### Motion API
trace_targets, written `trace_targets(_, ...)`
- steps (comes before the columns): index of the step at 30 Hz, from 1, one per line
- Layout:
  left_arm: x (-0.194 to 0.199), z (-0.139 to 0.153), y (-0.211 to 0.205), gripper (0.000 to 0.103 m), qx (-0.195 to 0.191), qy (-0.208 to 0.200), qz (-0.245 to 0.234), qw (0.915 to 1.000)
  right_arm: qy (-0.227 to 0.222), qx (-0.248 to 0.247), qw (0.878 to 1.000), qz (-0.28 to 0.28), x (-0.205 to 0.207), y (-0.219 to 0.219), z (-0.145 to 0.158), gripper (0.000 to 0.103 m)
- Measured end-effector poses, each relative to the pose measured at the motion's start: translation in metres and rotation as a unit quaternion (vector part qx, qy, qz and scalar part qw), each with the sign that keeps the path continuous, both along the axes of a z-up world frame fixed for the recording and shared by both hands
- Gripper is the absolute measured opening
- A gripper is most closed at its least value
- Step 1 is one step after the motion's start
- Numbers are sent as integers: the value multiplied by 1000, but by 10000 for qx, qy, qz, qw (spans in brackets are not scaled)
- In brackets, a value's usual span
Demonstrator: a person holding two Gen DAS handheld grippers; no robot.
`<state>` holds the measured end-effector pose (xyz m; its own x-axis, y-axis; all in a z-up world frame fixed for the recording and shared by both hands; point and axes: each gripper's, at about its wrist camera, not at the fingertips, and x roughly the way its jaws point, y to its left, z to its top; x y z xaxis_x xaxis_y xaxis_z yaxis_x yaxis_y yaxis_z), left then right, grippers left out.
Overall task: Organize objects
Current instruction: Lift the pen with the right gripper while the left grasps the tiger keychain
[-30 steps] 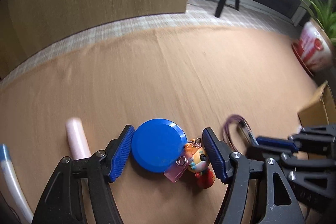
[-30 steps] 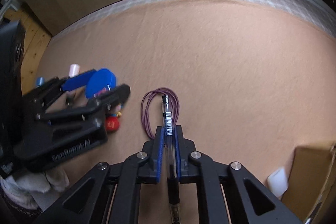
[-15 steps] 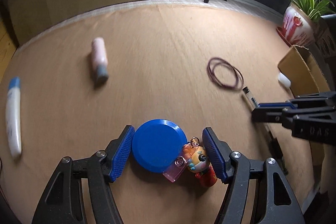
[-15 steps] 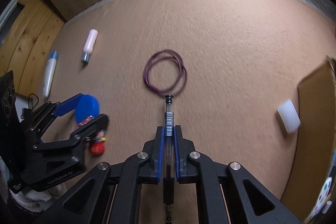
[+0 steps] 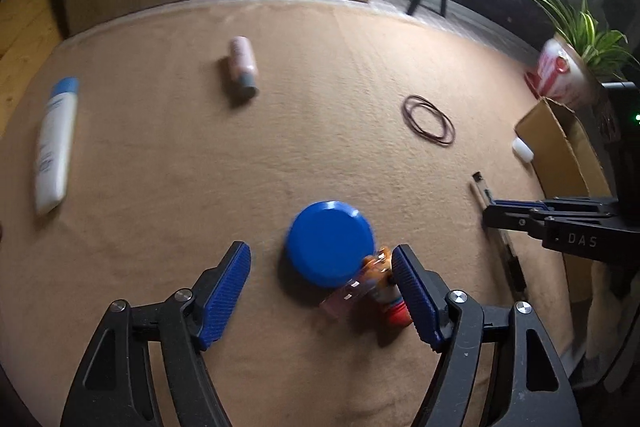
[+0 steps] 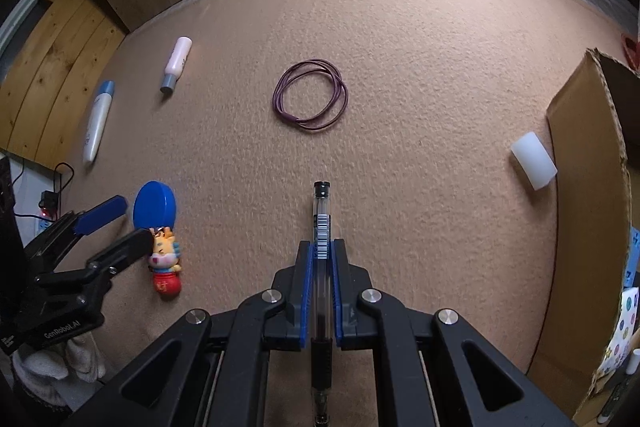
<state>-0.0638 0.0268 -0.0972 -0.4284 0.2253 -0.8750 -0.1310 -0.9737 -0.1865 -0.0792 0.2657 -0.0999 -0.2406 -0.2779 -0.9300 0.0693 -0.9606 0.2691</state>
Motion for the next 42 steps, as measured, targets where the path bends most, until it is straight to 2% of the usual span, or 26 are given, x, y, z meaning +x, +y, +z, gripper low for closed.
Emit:
trace_targets(8,24,4,10,73,186,-79,-273,9994,-50,-49,10000,26,5,-1,2,11)
trace_targets(12,22,5,19,64,232,-142,-345,9990,-5,-12,10000,67,14,0,7,34)
trace_targets(16,18,-1,30,57,161,-289,-440,9985,55,143,9998,128,22,-2,7,34)
trace_targets(20,15,-7,36,49,255,-412,-469,9977,46,112,9999,88,25,-2,6,34)
trace_targets(25,13,-8,46,47,381,-427,-691,9960,65,124,9998,155,29,-5,7,32)
trace_targets(29,11,-9,58,47,407,-393,-819,9950,28,234,9996,152,28,-4,6,26)
trace_targets(34,10,-8,68,47,182,-323,-887,9954,8,372,9991,213,29,-6,3,21)
trace_targets(42,10,-10,78,35,50,-278,-902,9955,118,603,9976,326,33,-13,2,9)
